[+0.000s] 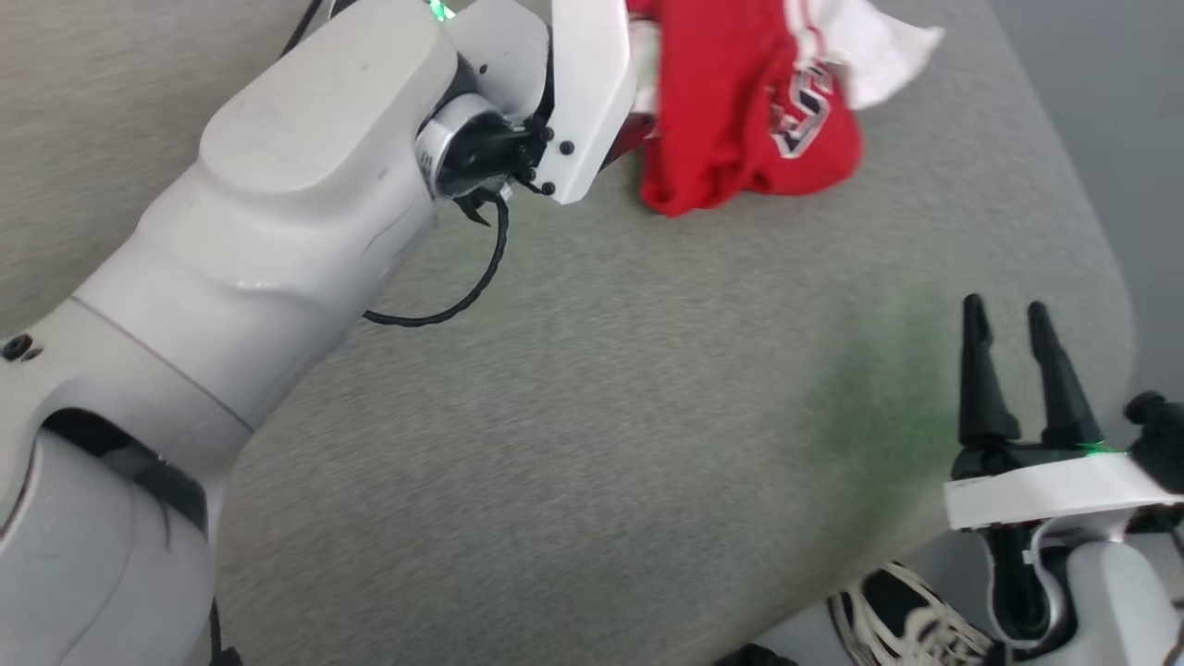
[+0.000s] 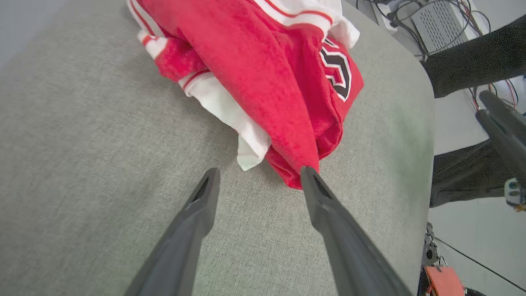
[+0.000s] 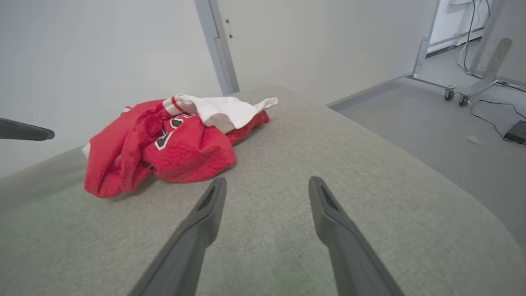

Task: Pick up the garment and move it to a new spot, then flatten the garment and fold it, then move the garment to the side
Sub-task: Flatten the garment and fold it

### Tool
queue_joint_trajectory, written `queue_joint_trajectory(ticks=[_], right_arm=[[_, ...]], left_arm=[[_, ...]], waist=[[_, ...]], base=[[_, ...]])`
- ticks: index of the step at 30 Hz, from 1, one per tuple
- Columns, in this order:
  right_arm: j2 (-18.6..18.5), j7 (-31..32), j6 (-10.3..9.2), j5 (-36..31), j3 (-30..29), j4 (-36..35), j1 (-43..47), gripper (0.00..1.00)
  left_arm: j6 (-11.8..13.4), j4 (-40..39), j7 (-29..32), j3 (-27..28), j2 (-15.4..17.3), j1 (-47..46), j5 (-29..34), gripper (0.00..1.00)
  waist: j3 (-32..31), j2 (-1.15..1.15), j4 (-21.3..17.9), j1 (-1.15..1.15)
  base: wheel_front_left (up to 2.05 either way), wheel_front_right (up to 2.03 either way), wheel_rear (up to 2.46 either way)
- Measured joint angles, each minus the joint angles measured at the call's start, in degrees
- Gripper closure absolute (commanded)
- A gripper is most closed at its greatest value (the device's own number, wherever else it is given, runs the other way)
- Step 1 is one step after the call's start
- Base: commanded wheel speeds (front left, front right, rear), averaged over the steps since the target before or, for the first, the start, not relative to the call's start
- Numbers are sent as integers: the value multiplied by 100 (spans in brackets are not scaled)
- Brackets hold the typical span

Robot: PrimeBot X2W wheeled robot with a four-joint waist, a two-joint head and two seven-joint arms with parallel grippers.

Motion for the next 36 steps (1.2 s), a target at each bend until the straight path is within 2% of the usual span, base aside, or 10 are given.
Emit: queue_joint_trajectory(ticks=[4,8,12,21,22,23,24,25,30,36], right_arm=[[85,-23,0,3,225,181,-32,0],[132,-47,0,13,291,265,-87,0],[205,-53,0,-23,210,124,-64,0],[308,-54,0,-80,159,-119,129,0],[313,-53,0,-80,158,-137,133,0],[316,-54,0,-82,158,-166,133,0],[322,-53,0,-89,156,-193,133,0],[325,-54,0,-111,155,-211,133,0],[328,-54,0,-124,180,-242,110,0],[314,-54,1,-223,203,-131,-80,0]], left_arm=[[0,360,488,-213,-82,-210,-218,0],[0,678,620,-309,-224,-425,-304,0],[-1,937,686,-407,-421,-521,-361,0],[0,1380,543,-638,-501,-505,-269,0],[0,1407,512,-638,-516,-496,-290,23],[0,1432,503,-638,-527,-482,-328,53],[0,1436,499,-639,-532,-464,-359,69],[0,1455,488,-632,-542,-452,-407,100],[0,1462,382,-584,-576,-469,-634,100],[0,1074,371,-521,-326,-612,-955,100]], waist=[[112,0,-372,0],[197,0,-656,0],[310,0,-714,0],[518,0,-726,0],[535,0,-728,0],[549,0,-729,0],[558,0,-730,0],[561,0,-731,0],[568,0,-731,0],[433,0,-668,0]], base=[[0,0,0],[0,0,0],[0,0,0],[0,0,0],[0,0,0],[0,0,0],[0,0,0],[0,0,0],[0,0,0],[0,0,0]])
